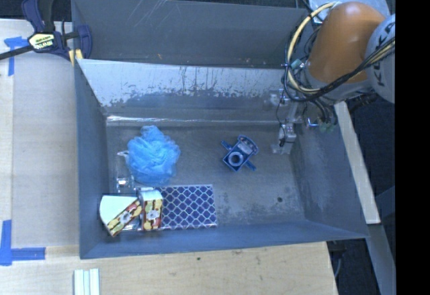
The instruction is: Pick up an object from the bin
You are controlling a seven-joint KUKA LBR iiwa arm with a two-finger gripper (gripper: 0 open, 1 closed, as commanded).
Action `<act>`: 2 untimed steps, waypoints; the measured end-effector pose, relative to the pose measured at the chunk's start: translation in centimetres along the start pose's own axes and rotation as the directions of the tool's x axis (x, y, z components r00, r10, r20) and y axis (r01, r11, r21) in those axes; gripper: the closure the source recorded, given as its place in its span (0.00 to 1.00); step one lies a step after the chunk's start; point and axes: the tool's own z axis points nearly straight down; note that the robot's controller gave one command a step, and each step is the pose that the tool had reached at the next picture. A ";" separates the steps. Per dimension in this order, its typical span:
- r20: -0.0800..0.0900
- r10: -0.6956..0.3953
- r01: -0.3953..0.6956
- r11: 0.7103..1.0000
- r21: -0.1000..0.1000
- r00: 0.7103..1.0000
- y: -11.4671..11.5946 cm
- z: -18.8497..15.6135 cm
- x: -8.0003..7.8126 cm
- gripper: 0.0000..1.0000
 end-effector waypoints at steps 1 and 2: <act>0.008 -0.003 0.003 1.000 0.001 1.000 0.0 -0.5 -0.2 0.00; -0.002 0.029 -0.029 1.000 -0.003 1.000 5.8 7.6 1.3 0.00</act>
Offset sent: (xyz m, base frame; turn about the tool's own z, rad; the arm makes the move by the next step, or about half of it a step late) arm -0.0123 0.0558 -0.0733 0.0308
